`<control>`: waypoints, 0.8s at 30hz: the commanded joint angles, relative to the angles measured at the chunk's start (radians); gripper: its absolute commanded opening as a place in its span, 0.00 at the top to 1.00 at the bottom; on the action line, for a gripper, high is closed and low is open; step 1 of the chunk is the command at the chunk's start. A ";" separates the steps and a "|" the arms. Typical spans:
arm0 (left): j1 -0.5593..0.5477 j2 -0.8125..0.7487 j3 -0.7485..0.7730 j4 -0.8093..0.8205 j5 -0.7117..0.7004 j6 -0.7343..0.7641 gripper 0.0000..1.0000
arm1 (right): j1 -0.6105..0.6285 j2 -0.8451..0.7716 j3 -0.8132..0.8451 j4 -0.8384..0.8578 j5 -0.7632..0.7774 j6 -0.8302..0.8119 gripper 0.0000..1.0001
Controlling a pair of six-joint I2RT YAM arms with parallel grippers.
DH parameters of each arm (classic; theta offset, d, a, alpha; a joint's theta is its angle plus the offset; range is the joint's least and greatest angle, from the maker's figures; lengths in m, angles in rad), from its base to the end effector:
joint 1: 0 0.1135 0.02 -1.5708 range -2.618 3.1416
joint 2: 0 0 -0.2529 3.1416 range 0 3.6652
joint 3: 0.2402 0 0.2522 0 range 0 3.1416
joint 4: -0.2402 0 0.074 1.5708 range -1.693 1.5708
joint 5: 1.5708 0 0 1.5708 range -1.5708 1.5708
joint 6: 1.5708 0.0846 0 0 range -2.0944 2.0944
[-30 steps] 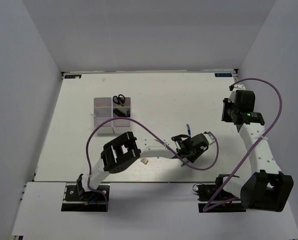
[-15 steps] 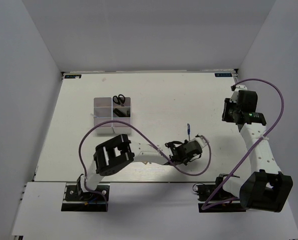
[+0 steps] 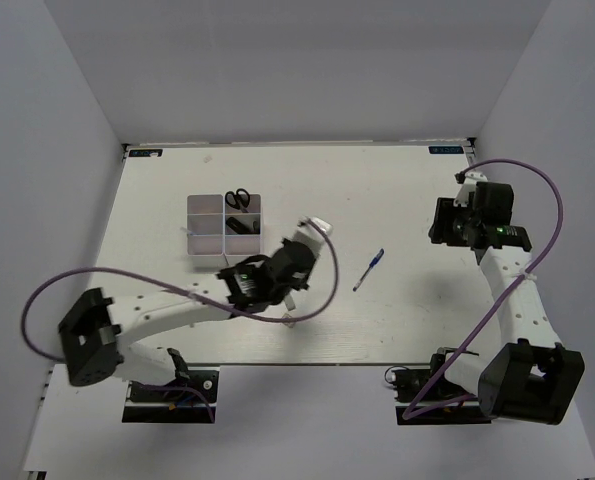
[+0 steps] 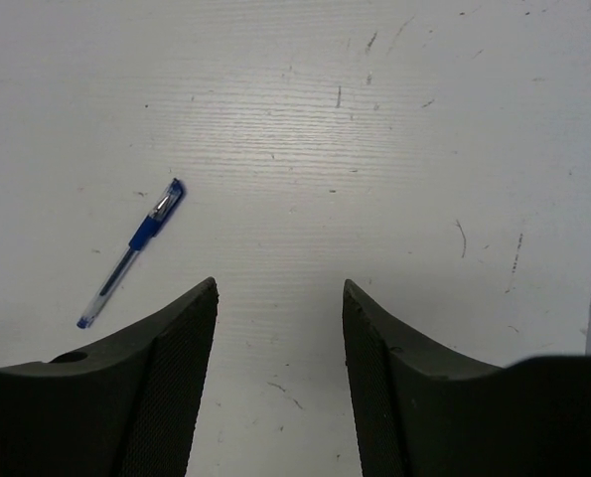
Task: Sort the stationery into containers
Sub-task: Pick up the pen from the center of the board, then place the pen in the storage box.
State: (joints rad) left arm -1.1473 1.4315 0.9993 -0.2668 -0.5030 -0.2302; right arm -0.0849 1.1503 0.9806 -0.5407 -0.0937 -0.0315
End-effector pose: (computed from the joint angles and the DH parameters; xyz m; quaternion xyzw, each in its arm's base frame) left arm 0.1793 -0.2985 0.2205 0.2944 0.8338 -0.0858 0.4591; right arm 0.2879 -0.0166 0.2589 0.0047 0.9081 0.0183 0.4184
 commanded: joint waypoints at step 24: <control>0.768 -0.257 -0.329 0.574 -0.120 -0.092 1.00 | -0.003 0.035 -0.062 -0.057 -0.601 -0.301 1.00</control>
State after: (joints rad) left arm -0.4034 1.1416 0.6445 0.2718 -0.6304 -0.3126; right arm -0.0849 1.1812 0.8993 -0.5812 -0.6338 -0.2863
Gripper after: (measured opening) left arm 0.189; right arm 0.001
